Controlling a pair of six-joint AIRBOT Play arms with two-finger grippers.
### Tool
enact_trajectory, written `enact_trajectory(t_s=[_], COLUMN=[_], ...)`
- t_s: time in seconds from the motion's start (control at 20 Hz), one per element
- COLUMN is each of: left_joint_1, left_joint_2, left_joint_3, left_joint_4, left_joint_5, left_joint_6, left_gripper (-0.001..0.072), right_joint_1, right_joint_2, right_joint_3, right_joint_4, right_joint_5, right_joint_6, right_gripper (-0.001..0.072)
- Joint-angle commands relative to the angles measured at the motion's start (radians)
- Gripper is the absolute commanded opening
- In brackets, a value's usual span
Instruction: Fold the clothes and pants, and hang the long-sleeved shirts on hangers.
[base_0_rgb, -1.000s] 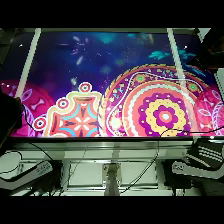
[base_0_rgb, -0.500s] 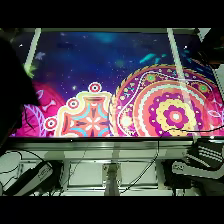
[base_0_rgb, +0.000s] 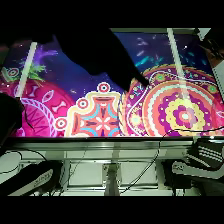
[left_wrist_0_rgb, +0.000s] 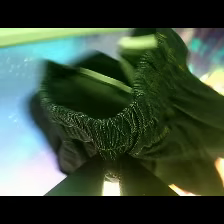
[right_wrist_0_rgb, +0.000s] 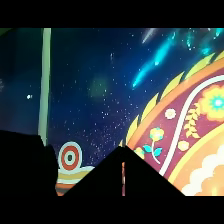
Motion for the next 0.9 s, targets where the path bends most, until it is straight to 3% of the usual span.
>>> enact_trajectory(t_s=[0.0,0.1,0.35,0.6,0.65,0.7,0.75,0.8,0.85], left_joint_1=[-0.139,-0.143,-0.180,-0.322,-0.343,-0.359,-0.369,-0.377,-0.380], left_joint_2=[-0.019,-0.022,-0.153,-0.367,-0.397,-0.417,-0.427,-0.428,-0.424], left_joint_3=[0.006,0.006,0.005,0.005,0.005,0.005,0.006,0.005,0.006], left_joint_4=[0.404,0.405,0.107,0.103,0.104,0.103,0.103,0.103,0.103], left_joint_5=[-0.042,-0.077,-0.097,0.055,0.099,0.131,0.144,0.142,0.132], left_joint_6=[-0.003,0.020,0.091,0.091,0.090,0.090,0.090,0.090,0.090], left_gripper=[0.0024,0.0022,0.0022,0.0026,0.0091,0.0298,0.0511,0.0550,0.0550], right_joint_1=[0.000,0.001,0.000,0.000,0.000,0.000,0.000,0.000,0.000], right_joint_2=[0.000,-0.001,-0.001,-0.001,-0.001,-0.001,-0.002,-0.003,-0.005], right_joint_3=[0.041,0.040,0.040,0.040,0.040,0.040,0.040,0.040,0.040], right_joint_4=[-0.019,-0.020,-0.023,-0.053,-0.055,-0.055,-0.055,-0.055,-0.055], right_joint_5=[0.024,0.026,0.018,0.018,0.016,0.011,0.010,0.007,0.006], right_joint_6=[0.014,0.017,0.033,0.033,0.033,0.032,0.033,0.032,0.032], right_gripper=[0.0024,0.0024,0.0024,0.0026,0.0030,0.0122,0.0290,0.0337,0.0337])
